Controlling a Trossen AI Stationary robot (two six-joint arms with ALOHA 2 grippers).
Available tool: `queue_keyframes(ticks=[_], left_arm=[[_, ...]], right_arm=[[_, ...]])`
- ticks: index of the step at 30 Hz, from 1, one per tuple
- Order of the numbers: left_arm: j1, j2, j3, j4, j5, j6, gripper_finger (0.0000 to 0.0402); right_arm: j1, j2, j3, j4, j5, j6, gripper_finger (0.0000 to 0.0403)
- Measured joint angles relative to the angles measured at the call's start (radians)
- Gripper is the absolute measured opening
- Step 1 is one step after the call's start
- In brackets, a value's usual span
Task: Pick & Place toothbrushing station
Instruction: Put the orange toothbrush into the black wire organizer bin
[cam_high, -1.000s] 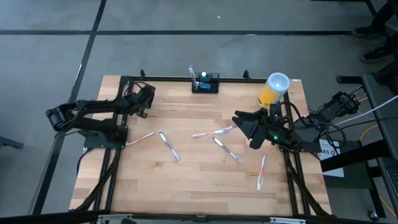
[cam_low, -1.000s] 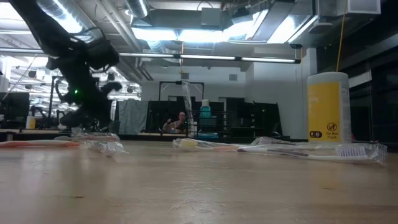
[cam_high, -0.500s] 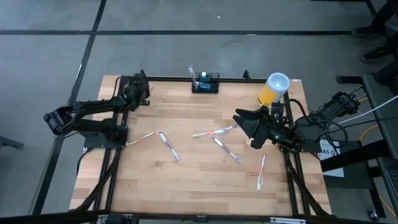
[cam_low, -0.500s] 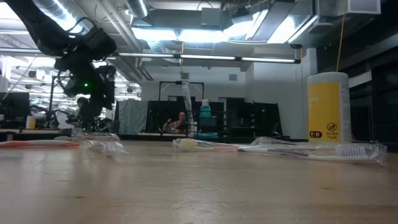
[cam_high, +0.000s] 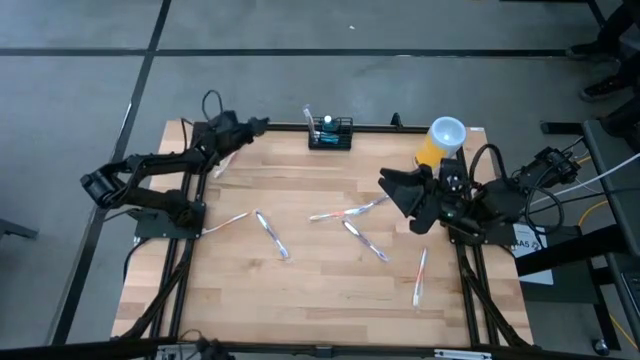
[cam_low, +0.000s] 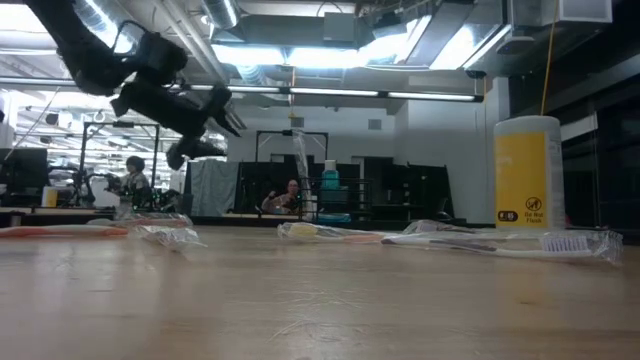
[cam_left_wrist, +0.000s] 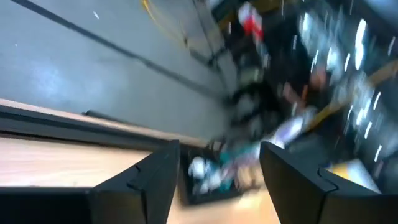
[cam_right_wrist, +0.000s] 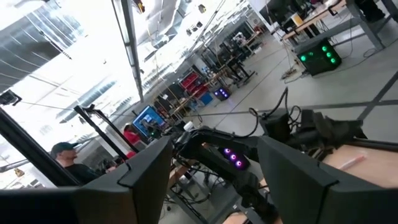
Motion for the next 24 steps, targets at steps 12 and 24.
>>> queue_keyframes(ticks=[12,24], left_arm=[[0.007,0.035,0.624,-0.867,0.044,0.687,0.0189],[0.140,0.427,1.086,-1.735,-0.129,0.789,0.0189]], right_arm=[[0.000,0.000,0.000,-0.001,0.000,-0.007,0.0242],[0.000,0.000,0.000,-0.001,-0.001,-0.082,0.0242]])
